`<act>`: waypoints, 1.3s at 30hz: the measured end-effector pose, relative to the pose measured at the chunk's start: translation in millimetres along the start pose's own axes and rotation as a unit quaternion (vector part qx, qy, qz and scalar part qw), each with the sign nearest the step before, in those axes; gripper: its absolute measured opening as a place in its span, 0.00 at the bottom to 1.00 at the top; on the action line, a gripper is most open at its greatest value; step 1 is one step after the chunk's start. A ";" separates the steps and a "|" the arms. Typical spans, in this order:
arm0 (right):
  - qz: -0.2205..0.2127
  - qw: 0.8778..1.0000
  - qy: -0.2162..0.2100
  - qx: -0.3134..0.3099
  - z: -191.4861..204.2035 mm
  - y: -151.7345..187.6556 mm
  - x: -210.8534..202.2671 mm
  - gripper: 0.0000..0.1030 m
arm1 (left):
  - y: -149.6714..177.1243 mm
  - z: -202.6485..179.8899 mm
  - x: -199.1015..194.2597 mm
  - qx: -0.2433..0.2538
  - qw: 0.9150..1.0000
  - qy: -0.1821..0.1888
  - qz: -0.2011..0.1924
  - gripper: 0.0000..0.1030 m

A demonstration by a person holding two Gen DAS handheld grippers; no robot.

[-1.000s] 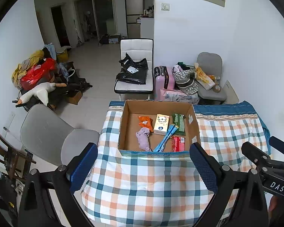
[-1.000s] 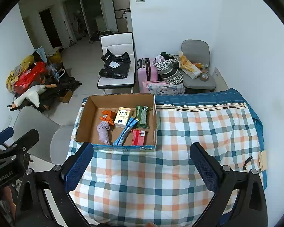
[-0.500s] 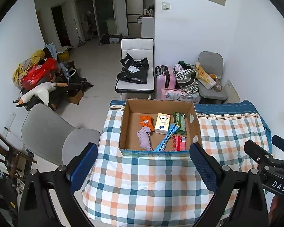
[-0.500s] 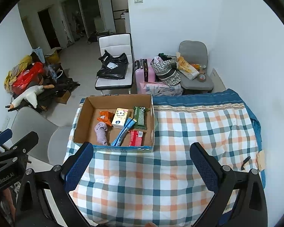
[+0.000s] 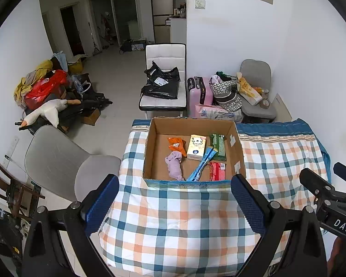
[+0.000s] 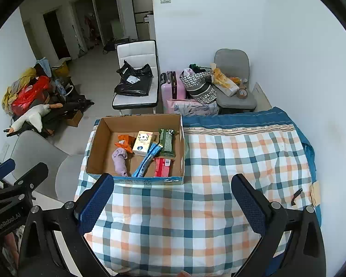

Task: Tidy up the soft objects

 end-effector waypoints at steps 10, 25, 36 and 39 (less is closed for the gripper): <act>0.002 1.000 0.017 -0.002 -2.6 3.3 2.3 1.00 | 1.1 1.4 3.3 -0.002 1.000 -0.001 0.004 0.97; 0.002 1.000 0.016 -0.003 -3.2 2.7 2.1 1.00 | 0.6 0.0 3.8 0.000 1.000 -0.003 0.003 0.97; 0.000 1.000 0.017 -0.003 -6.8 -1.4 -0.5 1.00 | -0.5 -2.5 4.6 -0.001 1.000 -0.001 0.001 0.97; 0.000 1.000 0.016 -0.003 -6.7 -1.5 -0.4 1.00 | -0.8 -2.4 4.5 -0.002 1.000 -0.002 -0.001 0.97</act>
Point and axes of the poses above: each gripper's, at about its wrist camera, not at the fingertips, and x roughly the way its jaws point, z to its left, y to its underside, the point moved 10 cm from there along x, roughly the way its jaws point, and after that the axes turned 5 degrees about y, right-handed, at the moved point
